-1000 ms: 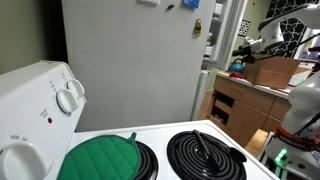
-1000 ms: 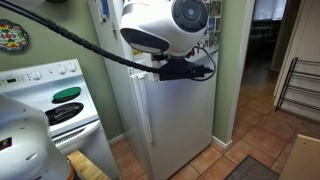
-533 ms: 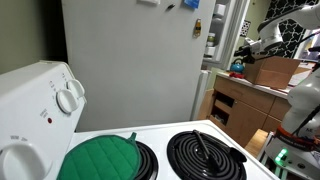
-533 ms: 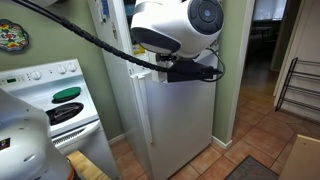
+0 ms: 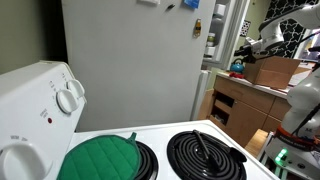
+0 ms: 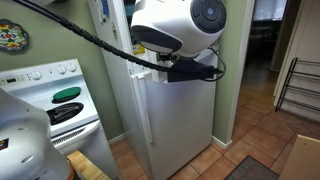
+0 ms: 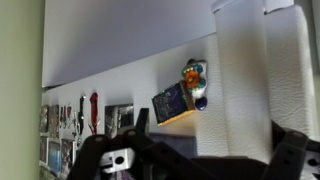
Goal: Open the top fridge door.
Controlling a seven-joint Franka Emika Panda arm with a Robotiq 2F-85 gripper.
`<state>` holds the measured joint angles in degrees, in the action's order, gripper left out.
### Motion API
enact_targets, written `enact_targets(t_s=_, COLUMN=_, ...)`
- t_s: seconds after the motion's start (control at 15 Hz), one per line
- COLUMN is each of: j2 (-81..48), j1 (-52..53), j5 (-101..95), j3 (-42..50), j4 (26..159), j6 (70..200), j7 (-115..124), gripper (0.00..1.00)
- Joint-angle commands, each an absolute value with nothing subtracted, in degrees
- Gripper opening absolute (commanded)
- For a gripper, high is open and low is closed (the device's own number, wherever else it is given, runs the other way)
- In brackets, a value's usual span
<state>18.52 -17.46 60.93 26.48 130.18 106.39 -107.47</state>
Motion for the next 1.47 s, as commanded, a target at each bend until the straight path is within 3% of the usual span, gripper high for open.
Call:
enact_targets(t_s=0.0, j2=16.51, j1=-19.79, j5=57.87, j3=28.32, j4=127.04, j6=99.54, j7=-110.27, gripper=1.0)
enact_targets(t_s=0.6, j2=13.23, j1=-22.06, j5=56.27, j3=30.02, j4=122.67, j6=91.62, j7=-112.6, gripper=1.0)
enact_targets(t_s=1.4, j2=20.6, j1=-26.33, j5=52.93, j3=30.8, j4=122.72, j6=95.65, j7=-110.83, gripper=1.0)
